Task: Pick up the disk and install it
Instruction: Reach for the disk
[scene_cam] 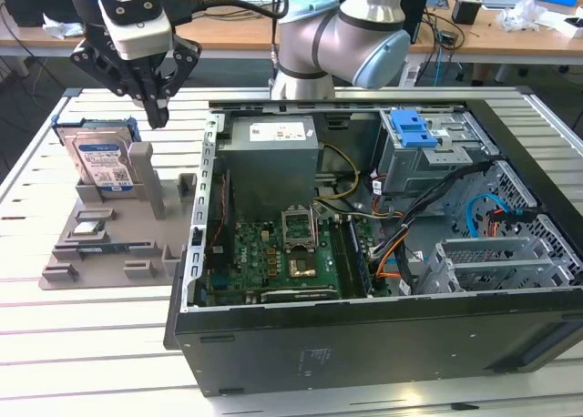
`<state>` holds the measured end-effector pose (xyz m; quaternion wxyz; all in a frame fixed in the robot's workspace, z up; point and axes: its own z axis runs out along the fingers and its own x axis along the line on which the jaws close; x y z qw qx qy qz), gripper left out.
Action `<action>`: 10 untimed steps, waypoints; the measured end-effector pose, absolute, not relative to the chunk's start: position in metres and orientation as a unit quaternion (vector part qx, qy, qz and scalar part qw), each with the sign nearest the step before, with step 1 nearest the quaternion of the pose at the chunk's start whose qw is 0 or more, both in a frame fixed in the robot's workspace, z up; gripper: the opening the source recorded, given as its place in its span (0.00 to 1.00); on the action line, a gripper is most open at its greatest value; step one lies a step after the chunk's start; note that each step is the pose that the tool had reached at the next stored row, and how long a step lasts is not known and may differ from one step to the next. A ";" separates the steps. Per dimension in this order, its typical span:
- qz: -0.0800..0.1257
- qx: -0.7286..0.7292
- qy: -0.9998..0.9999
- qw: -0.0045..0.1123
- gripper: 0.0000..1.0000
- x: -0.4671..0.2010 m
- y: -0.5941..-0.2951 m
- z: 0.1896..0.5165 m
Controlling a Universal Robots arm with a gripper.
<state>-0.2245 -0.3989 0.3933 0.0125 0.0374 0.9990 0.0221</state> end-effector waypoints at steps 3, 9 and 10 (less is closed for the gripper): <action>0.022 0.037 0.999 0.012 0.11 -0.228 -0.399 0.393; 0.022 0.037 0.999 0.012 0.11 -0.232 -0.399 0.393; 0.022 0.037 0.999 0.012 0.11 -0.233 -0.399 0.393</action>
